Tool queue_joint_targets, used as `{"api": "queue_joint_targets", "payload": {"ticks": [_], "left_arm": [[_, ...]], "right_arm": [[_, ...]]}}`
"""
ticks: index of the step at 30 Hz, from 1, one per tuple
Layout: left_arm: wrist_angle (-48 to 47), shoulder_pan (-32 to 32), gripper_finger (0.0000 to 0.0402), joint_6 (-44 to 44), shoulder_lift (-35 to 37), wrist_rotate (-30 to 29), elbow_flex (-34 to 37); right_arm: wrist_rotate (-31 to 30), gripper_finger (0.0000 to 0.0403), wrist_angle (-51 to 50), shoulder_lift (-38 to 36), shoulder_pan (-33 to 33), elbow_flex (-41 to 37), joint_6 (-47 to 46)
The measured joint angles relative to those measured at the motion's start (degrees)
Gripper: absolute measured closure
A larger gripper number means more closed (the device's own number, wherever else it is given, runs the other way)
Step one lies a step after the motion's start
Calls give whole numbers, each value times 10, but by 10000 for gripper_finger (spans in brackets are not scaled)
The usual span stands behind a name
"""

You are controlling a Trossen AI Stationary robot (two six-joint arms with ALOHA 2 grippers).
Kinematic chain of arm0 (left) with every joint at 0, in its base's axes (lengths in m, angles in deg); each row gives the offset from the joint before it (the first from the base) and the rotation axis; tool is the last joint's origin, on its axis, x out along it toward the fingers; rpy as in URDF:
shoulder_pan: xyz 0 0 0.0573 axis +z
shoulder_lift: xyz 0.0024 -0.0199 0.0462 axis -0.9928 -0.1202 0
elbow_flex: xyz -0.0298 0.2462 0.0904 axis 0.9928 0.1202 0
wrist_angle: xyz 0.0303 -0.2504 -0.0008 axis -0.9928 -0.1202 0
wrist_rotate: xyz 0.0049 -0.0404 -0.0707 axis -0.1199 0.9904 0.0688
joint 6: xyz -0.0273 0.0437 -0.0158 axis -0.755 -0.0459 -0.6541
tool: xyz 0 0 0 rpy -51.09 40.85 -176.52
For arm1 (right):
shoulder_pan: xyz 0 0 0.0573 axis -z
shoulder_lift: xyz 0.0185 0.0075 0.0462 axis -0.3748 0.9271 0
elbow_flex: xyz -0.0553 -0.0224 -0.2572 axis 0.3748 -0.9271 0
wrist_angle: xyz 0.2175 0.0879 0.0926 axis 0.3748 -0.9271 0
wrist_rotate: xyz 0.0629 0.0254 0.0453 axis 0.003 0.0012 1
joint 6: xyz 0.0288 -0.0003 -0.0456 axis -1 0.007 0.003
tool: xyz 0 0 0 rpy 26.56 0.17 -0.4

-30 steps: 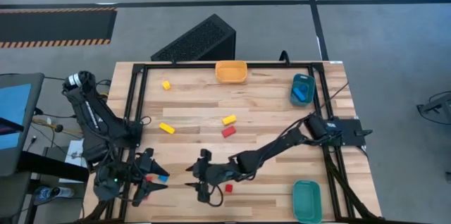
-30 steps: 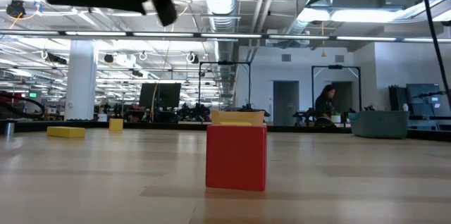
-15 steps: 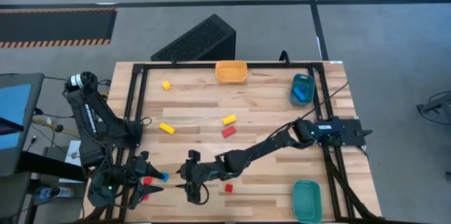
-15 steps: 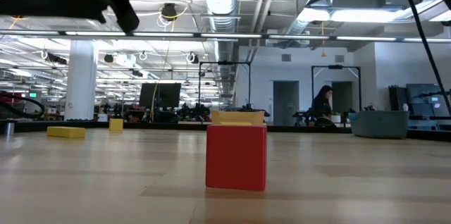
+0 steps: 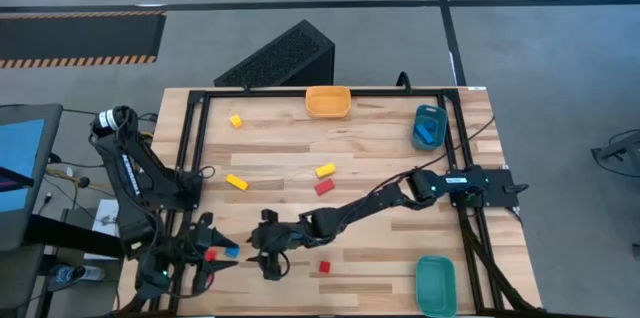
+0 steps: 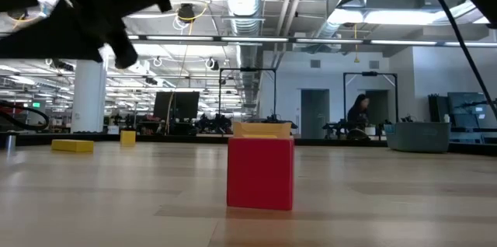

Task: Sort & place blocks by color
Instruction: Put the blue block into the blue bin

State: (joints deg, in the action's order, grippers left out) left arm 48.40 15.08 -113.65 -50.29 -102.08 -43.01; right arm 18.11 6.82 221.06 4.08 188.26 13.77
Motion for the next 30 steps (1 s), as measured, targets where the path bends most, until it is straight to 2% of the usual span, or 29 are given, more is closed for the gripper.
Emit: {"api": "queue_joint_targets", "payload": {"ticks": [12,17,23,30], "left_arm": [[-24,30,214,0,0,-7,0],[-30,34,214,-7,0,9,0],[-52,36,214,-43,-1,13,0],[-76,37,214,-84,-1,59,0]], "right_arm": [[15,124,6,19,4,-2,79],[16,103,4,30,8,-3,123],[19,73,87,58,15,-2,134],[32,53,137,78,21,-1,129]]}}
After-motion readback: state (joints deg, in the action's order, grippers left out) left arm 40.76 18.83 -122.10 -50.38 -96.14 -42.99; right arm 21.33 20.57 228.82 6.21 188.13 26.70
